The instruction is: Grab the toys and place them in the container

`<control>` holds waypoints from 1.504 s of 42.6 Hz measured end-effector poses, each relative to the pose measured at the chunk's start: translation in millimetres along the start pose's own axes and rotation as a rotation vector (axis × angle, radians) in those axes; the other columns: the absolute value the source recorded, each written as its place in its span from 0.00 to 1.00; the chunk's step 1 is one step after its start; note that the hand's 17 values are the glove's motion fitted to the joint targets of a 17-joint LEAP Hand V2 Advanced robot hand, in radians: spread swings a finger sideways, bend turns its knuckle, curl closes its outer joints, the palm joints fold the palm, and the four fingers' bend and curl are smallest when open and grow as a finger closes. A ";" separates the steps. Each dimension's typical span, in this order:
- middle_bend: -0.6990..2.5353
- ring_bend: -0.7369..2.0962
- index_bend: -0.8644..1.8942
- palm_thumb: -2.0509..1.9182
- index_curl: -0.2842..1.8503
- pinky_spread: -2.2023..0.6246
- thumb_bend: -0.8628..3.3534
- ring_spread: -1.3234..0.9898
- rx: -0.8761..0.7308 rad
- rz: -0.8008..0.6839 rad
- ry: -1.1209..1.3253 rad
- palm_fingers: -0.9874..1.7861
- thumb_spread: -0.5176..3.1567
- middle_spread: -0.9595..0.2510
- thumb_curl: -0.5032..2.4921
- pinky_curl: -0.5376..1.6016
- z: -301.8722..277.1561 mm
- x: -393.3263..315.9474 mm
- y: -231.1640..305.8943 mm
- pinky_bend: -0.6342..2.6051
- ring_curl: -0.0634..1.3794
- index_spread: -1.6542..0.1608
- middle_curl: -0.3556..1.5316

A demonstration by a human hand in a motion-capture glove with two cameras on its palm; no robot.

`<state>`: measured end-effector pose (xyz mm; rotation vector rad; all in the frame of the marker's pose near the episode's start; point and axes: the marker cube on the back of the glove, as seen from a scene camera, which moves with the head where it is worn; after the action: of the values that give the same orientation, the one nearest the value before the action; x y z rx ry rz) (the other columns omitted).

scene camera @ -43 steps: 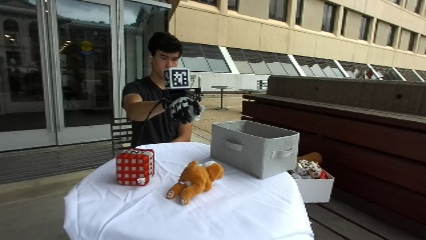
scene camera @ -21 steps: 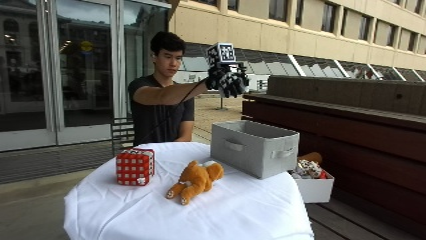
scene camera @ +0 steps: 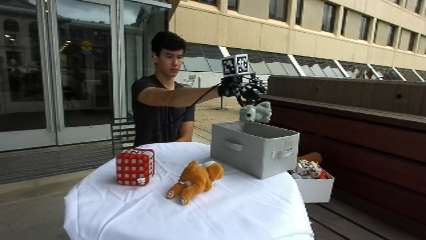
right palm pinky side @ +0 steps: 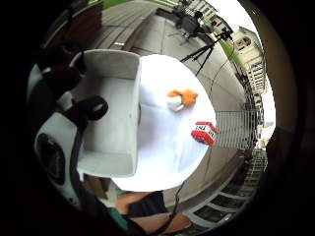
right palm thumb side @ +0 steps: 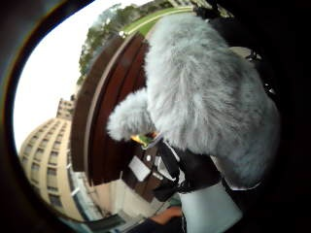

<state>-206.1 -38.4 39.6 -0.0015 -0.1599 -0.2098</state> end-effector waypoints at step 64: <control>0.27 0.40 0.34 0.50 0.22 0.81 0.19 0.57 -0.320 0.468 0.035 0.31 0.40 0.75 0.26 0.41 154.8 454.8 162.7 0.57 0.22 0.72 0.38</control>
<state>242.3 29.2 266.9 -0.3506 -0.0864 0.2333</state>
